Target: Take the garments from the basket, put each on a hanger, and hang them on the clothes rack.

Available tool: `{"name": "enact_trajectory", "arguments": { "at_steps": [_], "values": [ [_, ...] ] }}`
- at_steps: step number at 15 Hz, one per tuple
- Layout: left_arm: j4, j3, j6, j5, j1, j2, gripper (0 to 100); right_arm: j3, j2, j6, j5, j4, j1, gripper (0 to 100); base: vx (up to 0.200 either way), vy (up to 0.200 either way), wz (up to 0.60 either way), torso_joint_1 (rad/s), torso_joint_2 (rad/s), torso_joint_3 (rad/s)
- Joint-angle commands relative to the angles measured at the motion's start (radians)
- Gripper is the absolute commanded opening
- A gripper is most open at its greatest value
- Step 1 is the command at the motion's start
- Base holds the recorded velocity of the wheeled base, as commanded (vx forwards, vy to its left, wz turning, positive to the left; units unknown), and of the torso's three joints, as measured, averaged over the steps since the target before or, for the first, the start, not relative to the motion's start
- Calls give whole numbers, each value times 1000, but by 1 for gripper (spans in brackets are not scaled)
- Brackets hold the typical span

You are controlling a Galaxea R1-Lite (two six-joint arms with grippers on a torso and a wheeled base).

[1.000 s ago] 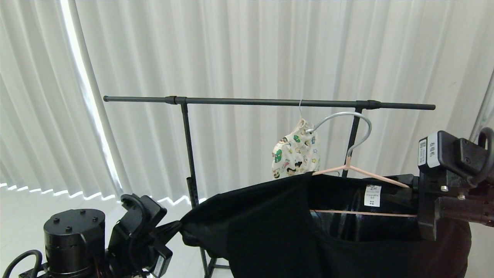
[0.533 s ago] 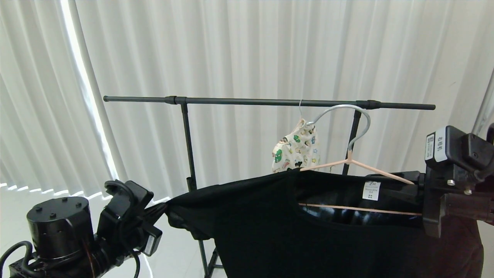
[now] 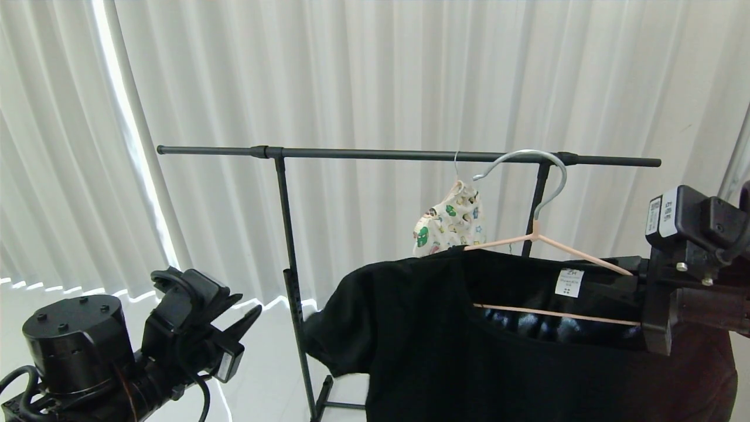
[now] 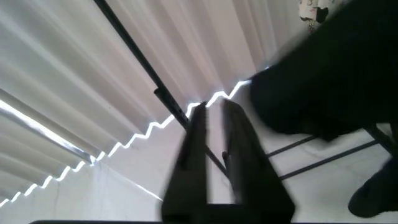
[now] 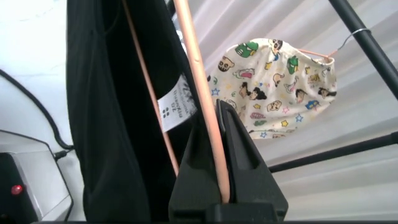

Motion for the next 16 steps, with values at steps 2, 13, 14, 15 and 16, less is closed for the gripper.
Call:
{"name": "enact_trajectory", "arguments": {
  "at_steps": [2,13,14,15,16],
  "values": [
    [-1,-1,-1,-68,0,-14,100,1,0,0,1,0,-13,0,0,0,0,0,0,0],
    [10,-125,-126,33,-46,-97,100,80,2,80,-98,34,-284,0,0,0,0,0,0,0],
    [33,-152,-162,79,-45,-88,100,82,-14,110,-122,64,-293,0,0,0,0,0,0,0],
    [93,-197,-183,94,-43,-89,100,80,-29,155,-153,110,-295,0,0,0,0,0,0,0],
    [146,-241,-194,96,-45,-91,100,79,-38,182,-180,141,-295,0,0,0,0,0,0,0]
  ]
}}
